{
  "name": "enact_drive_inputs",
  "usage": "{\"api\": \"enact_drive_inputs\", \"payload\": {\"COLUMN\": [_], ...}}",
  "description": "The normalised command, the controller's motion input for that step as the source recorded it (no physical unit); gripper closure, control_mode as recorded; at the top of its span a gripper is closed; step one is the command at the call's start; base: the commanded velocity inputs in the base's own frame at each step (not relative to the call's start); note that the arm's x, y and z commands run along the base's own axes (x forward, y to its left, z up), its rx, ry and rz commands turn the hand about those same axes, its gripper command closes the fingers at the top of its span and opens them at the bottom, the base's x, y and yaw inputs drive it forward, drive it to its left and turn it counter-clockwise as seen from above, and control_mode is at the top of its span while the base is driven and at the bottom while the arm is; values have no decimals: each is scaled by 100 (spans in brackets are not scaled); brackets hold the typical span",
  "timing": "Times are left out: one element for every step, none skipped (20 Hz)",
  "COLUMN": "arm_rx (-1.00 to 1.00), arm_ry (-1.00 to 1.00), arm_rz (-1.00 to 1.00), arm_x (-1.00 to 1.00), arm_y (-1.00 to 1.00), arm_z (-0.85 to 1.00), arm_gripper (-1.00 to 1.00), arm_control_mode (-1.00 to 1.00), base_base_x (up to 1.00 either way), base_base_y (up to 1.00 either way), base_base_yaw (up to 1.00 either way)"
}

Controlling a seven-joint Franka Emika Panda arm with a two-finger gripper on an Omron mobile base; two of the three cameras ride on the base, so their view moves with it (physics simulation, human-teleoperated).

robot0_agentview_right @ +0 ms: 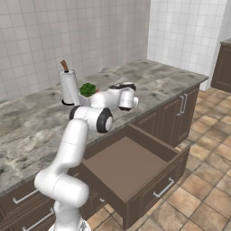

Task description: Pick up the straw from the right drawer and put it inside the smoothie cup.

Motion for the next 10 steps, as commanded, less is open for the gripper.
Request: {"api": "enact_drive_inputs", "payload": {"arm_rx": [4,4,4,4,4,4,5,4,4,4], "arm_ry": [0,0,0,0,0,0,0,0,-1,-1], "arm_rz": [0,0,0,0,0,0,0,0,0,0], "arm_x": [0,0,0,-1,-4,-9,-11,-14,-21,-26], "arm_y": [-26,-25,-24,-23,-18,-18,-19,-14,-9,-4], "arm_z": [0,0,0,0,0,0,0,0,0,0], "arm_gripper": [-100,-100,-100,-100,-100,-100,-100,-100,-100,-100], "arm_control_mode": [-100,-100,-100,-100,-100,-100,-100,-100,-100,-100], "base_base_x": [0,0,0,0,0,0,0,0,0,0], "base_base_y": [0,0,0,0,0,0,0,0,0,0], "base_base_yaw": [0,0,0,0,0,0,0,0,0,0]}}
